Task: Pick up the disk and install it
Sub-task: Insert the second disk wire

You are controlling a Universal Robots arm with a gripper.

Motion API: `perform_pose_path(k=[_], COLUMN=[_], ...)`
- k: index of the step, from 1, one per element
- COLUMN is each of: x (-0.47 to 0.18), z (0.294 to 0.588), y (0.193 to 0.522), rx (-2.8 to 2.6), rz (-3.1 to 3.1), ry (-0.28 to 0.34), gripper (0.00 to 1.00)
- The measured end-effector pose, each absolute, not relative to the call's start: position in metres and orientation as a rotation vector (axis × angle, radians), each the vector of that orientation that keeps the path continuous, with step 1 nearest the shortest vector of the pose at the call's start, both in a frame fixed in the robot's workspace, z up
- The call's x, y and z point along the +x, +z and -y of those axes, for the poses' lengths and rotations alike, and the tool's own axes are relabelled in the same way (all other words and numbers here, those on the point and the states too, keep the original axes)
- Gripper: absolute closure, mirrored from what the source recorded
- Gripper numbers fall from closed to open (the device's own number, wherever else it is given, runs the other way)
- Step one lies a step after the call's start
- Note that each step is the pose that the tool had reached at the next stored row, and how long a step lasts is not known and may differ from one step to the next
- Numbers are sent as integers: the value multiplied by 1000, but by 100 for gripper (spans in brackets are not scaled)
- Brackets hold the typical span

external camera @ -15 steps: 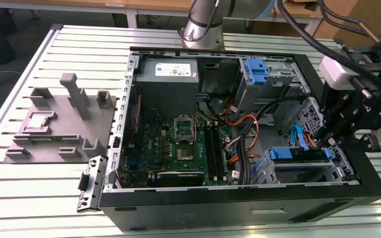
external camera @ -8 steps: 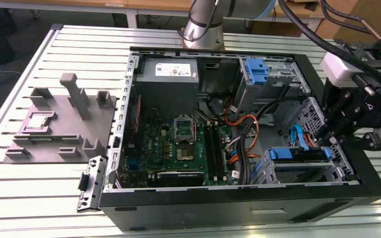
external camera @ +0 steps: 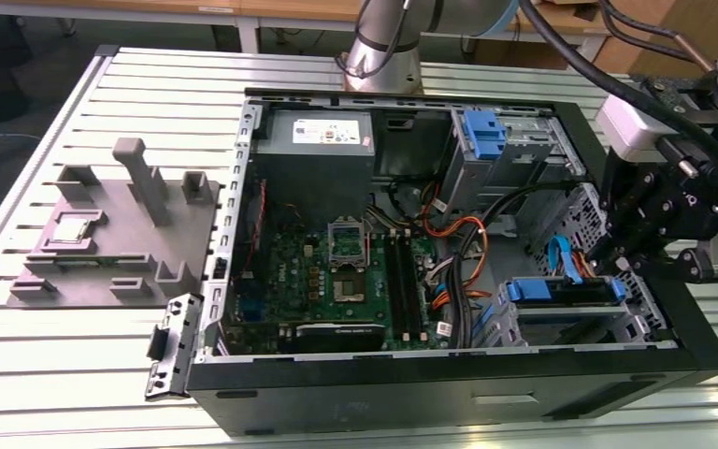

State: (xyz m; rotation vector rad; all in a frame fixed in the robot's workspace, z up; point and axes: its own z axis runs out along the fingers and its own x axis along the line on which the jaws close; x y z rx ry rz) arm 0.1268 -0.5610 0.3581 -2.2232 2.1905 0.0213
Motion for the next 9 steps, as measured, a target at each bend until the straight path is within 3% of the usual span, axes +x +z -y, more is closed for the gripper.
perform_pose_path(k=[9], x=[127], z=[561], y=[362], rx=[-2223], rz=[-2190], ry=[22], gripper=[77])
